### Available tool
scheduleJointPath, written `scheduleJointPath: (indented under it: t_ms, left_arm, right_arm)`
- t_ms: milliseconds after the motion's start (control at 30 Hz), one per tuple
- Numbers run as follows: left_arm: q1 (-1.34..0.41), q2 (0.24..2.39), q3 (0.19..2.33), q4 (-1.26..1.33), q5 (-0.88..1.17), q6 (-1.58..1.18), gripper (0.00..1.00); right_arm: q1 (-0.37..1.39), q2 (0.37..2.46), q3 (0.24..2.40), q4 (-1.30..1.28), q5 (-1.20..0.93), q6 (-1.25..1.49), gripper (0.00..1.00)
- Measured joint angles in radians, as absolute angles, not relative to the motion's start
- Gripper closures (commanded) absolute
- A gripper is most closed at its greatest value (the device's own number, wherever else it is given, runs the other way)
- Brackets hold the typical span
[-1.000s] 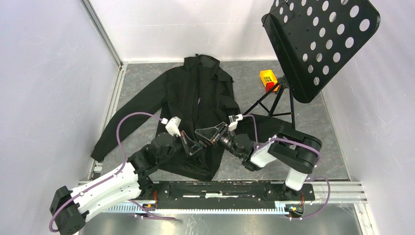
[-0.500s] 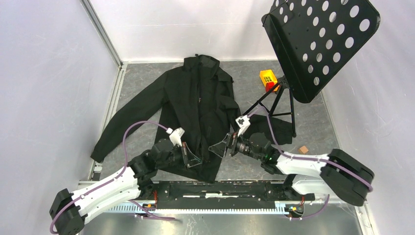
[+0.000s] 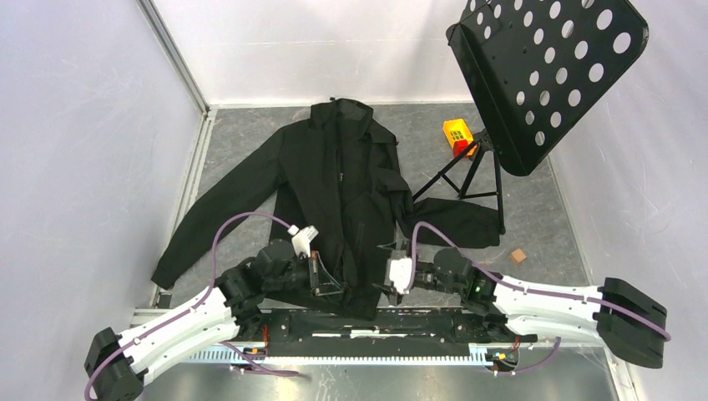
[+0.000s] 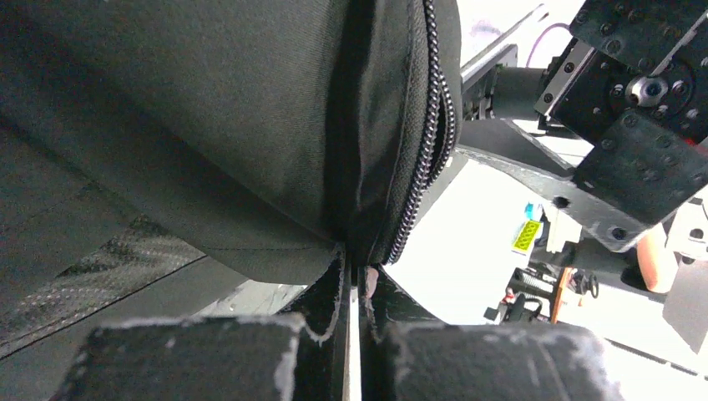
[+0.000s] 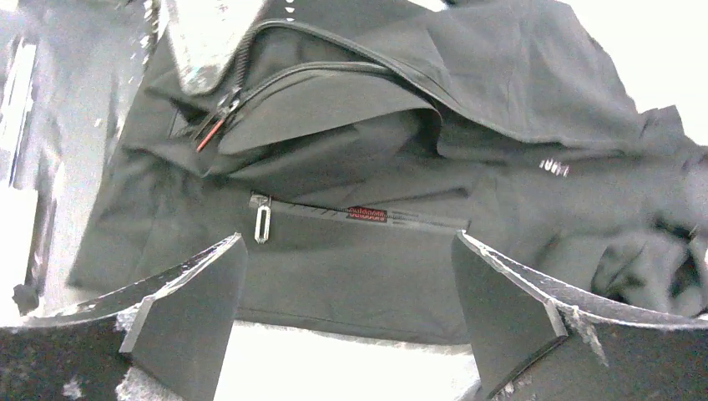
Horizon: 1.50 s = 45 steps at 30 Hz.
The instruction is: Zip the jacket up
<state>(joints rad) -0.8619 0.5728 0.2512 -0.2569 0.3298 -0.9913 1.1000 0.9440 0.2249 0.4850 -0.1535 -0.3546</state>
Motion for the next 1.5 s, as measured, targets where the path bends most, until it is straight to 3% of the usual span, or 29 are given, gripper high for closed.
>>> scheduleJointPath:
  t_ms: [267, 433, 533, 567, 700, 900, 1500]
  left_arm:
    - [-0.862, 0.573, 0.256, -0.295, 0.387, -0.992, 0.98]
    - [-0.862, 0.576, 0.278, -0.313, 0.408, -0.991, 0.98]
    - [-0.861, 0.58, 0.29, -0.323, 0.415, -0.991, 0.98]
    - [-0.86, 0.582, 0.294, -0.327, 0.417, -0.991, 0.98]
    - [-0.86, 0.582, 0.298, -0.336, 0.422, -0.991, 0.98]
    - [-0.86, 0.582, 0.299, -0.339, 0.424, -0.991, 0.98]
    - [-0.86, 0.58, 0.299, -0.334, 0.43, -0.992, 0.98]
  right_arm:
    - [1.228, 0.864, 0.113, 0.567, -0.363, -0.847, 0.22]
    - [1.323, 0.963, 0.137, 0.63, -0.416, -1.034, 0.31]
    - [1.345, 1.051, 0.166, 0.661, -0.422, -1.109, 0.47]
    - [1.35, 1.074, 0.168, 0.68, -0.422, -1.13, 0.48]
    - [1.355, 1.145, 0.168, 0.754, -0.416, -1.192, 0.48]
    - [1.365, 1.223, 0.153, 0.904, -0.393, -1.246, 0.35]
    - [1.379, 1.384, 0.138, 1.11, -0.355, -1.278, 0.32]
